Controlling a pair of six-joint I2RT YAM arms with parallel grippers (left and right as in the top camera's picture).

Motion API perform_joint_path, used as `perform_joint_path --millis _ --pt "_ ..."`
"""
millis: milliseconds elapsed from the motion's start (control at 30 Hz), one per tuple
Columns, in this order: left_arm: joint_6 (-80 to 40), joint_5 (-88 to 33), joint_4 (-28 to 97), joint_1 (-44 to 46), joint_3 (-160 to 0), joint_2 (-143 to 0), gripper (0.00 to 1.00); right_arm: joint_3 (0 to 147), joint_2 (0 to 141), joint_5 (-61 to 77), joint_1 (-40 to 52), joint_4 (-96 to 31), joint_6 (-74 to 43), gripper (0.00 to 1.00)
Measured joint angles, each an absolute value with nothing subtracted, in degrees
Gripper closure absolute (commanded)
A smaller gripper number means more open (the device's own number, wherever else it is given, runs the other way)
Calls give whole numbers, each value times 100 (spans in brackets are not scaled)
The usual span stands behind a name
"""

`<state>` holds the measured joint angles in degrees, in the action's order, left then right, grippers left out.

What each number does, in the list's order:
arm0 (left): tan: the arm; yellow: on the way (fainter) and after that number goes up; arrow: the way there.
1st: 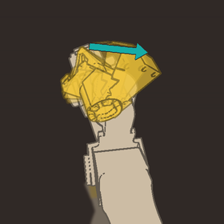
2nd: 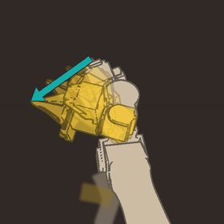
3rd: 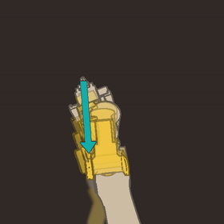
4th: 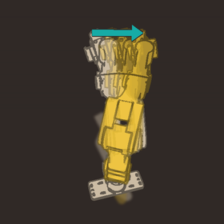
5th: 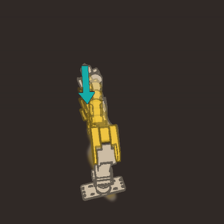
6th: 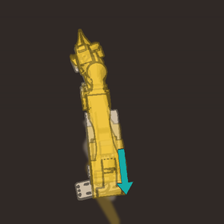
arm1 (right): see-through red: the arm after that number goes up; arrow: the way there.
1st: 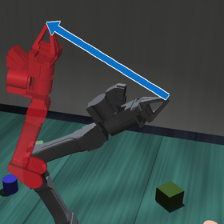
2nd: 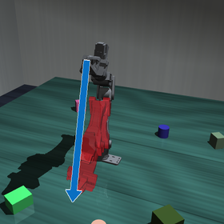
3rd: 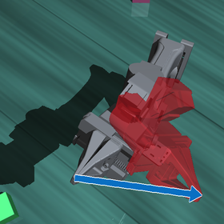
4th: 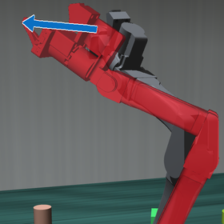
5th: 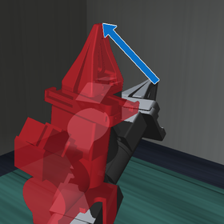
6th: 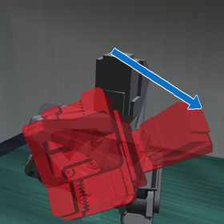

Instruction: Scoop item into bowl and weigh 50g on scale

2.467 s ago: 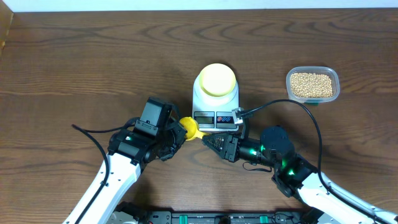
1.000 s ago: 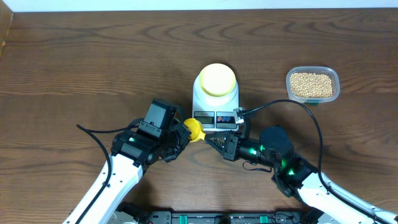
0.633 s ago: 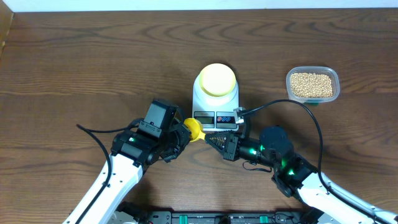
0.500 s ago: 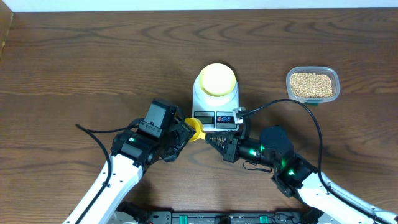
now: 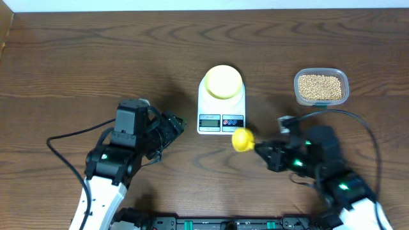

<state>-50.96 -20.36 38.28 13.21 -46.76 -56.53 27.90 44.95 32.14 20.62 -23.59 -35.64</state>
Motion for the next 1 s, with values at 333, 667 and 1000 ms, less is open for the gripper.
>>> perform_joint_path --millis 333,667,1000 --pt "-5419 -2104 3039 1474 -4685 -5684 93 4987 3234 1203 1107 -5459 -2512 99" --pt "-5398 -906 1758 3430 -4696 -7476 93 4987 3251 823 1105 -5358 -2425 99" --pt "-5398 -624 167 3763 -4698 -9330 93 4987 3256 764 1105 -5343 -2421 99"
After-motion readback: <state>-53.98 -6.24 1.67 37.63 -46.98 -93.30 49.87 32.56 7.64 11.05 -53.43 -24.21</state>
